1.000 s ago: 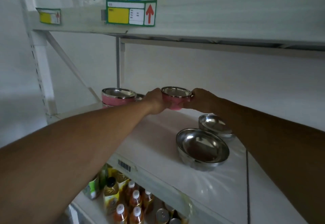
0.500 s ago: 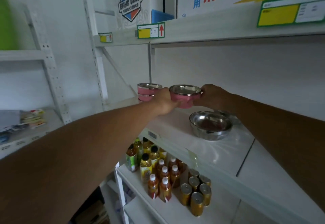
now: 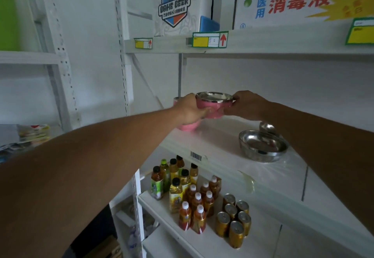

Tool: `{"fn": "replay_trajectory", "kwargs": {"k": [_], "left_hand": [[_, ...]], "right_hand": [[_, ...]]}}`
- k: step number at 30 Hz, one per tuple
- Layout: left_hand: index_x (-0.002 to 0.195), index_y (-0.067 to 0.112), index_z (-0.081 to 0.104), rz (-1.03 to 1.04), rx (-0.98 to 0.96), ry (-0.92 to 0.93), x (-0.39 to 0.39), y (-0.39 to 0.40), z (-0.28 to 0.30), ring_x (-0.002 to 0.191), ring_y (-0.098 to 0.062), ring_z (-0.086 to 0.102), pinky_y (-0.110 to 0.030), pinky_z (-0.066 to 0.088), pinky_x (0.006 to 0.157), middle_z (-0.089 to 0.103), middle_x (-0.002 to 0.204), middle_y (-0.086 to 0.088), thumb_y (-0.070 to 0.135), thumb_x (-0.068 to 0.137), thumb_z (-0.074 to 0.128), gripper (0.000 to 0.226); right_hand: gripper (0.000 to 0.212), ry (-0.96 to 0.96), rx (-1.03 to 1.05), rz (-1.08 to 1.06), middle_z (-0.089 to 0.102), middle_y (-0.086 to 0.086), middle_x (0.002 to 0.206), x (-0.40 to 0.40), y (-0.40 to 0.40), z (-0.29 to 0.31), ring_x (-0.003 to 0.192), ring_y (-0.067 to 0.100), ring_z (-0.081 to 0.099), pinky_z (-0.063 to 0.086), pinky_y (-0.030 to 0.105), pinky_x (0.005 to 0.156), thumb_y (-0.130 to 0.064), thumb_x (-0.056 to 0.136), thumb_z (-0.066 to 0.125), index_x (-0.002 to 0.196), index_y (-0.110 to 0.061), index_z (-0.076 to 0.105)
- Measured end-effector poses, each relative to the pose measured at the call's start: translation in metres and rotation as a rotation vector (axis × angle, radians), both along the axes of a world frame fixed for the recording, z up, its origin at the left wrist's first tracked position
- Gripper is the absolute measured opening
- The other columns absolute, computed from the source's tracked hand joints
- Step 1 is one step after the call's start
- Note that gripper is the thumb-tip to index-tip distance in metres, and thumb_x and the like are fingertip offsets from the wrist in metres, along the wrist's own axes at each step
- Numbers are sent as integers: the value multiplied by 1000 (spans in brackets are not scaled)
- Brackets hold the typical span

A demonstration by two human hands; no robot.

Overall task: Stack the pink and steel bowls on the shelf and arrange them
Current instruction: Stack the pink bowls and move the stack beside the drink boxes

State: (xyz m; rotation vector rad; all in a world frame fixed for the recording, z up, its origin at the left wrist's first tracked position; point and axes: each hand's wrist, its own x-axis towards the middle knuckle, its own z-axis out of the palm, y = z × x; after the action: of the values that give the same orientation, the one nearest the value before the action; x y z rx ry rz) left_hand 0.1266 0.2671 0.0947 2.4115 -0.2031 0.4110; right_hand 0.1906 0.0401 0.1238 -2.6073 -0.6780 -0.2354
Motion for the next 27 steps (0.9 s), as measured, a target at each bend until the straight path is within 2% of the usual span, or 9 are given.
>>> {"fn": "replay_trajectory", "kwargs": {"k": [4, 8, 11, 14, 18, 20, 22, 25, 27], "left_hand": [[129, 31, 77, -28, 27, -29, 8, 44, 22, 98, -15, 69, -24, 47, 79, 74, 102, 11, 63, 86, 82, 53], [138, 26, 74, -24, 55, -24, 28, 77, 34, 114, -23, 70, -29, 49, 90, 77, 123, 0, 53, 95, 80, 51], [136, 26, 75, -42, 58, -12, 46, 94, 36, 113, -22, 69, -30, 48, 91, 76, 119, 1, 49, 96, 81, 47], [137, 24, 73, -51, 27, -14, 61, 106, 38, 112, -23, 69, -33, 52, 94, 74, 117, 0, 47, 96, 82, 48], [135, 28, 75, -34, 41, -18, 78, 116, 47, 107, -19, 65, -30, 47, 92, 70, 110, 6, 50, 95, 81, 47], [123, 39, 77, -13, 43, -16, 85, 117, 49, 97, -13, 64, -27, 46, 88, 68, 100, 13, 55, 93, 81, 35], [97, 55, 69, -5, 31, -3, 92, 119, 48, 88, -3, 62, -22, 46, 77, 65, 91, 26, 59, 89, 83, 17], [89, 60, 64, -23, 57, 38, 98, 119, 42, 88, 6, 59, -17, 42, 71, 65, 93, 26, 66, 83, 83, 21], [85, 58, 66, -17, 47, 80, 101, 120, 35, 90, 3, 61, -18, 43, 70, 66, 94, 26, 76, 71, 79, 26]], "right_hand": [[58, -16, 53, -31, 64, 4, 88, -1, 41, 13, 75, 17, 57, 40, 31, 60, -69, 80, 77, 100, -15, 69], [57, -28, 100, -89, 68, 9, 102, 5, 76, 17, 94, 24, 64, 50, 36, 73, -63, 82, 78, 109, -13, 70], [63, -16, 117, -110, 67, 10, 109, 15, 92, 19, 101, 27, 64, 52, 39, 80, -64, 81, 79, 115, -11, 68], [70, -11, 132, -94, 66, 7, 108, 29, 104, 24, 101, 24, 63, 48, 34, 71, -67, 77, 80, 117, -12, 67], [67, -46, 64, -70, 67, 4, 104, 53, 115, 36, 85, 14, 59, 39, 28, 59, -70, 78, 78, 114, -14, 67], [69, -49, 45, -83, 66, 3, 106, 66, 116, 41, 83, 10, 56, 39, 28, 58, -70, 79, 77, 117, -15, 64], [73, -36, 57, -90, 64, 2, 106, 78, 117, 40, 85, 10, 56, 39, 29, 59, -73, 75, 78, 118, -17, 62], [77, -10, 39, -87, 63, 0, 103, 90, 119, 30, 86, 12, 57, 39, 30, 60, -79, 72, 76, 116, -18, 61], [71, 10, 37, -85, 65, -3, 96, 94, 121, 20, 83, 11, 60, 40, 29, 58, -79, 73, 74, 109, -18, 64]]}}
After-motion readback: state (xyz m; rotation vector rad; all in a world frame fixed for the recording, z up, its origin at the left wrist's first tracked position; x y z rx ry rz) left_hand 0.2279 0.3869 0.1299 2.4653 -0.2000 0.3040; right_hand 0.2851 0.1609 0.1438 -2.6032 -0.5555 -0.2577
